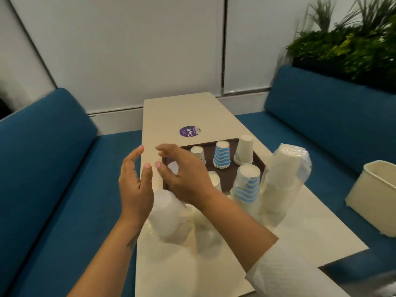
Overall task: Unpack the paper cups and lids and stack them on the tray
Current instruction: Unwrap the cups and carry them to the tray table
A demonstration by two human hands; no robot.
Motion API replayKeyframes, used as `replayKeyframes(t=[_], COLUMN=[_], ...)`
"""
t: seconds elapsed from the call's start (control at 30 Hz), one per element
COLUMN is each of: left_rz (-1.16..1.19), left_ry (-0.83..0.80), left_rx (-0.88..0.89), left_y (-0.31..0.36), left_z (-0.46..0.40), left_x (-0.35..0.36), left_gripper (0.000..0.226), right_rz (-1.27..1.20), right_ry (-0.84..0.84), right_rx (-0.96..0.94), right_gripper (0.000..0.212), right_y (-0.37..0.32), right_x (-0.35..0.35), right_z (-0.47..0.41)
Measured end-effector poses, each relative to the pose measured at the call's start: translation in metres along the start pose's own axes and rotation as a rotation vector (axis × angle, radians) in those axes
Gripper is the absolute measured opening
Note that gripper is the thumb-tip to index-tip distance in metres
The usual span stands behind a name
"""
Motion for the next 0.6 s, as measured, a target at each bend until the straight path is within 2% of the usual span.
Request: replayKeyframes(t=[0.2,0.27,0.33,0.4,0.5,0.6], left_rz=[0.027,0.040,0.060,0.080,0.134,0.235], left_ry=[-0.023,-0.030,-0.043,-0.054,-0.058,-0.070], left_rx=[0.092,0.119,0.150,0.165,0.178,0.160], left_y=[0.050,0.067,0.082,0.093,0.109,0.121], left_z=[-0.005,-0.006,-0.006,-0.005,0.000,0.011], left_x=[0.044,0.063,0.082,0.102,0.134,0.169], left_gripper=[0.037,0.038,0.039,0.040,0.040,0.039], right_rz=[0.044,0.119,0.212,0.329,0.480,0.504], right_ry=[0.395,0.501,0.532,0.434,0.075,-0.252], right_rx=[-0.054,0.007,0.141,0.337,0.590,0.661], right_gripper=[0.025,0.022,0.021,0.028,0.061,0.081], right_y=[0.007,0.024,0.051,0.091,0.149,0.186], right_x=[-0.106,-0.145,-0.178,-0.202,-0.215,-0.206], right_z=[0.022,0.032,0.041,0.047,0.058,0.070])
Point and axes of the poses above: each hand's wrist, its own z-axis away from the middle knuckle, its own x-axis out of the palm, y = z × x, the point moved 9 cm from there along -z, towards the middle knuckle, and after that the axes turned 7 degrees about -y, right-handed, at the moved point
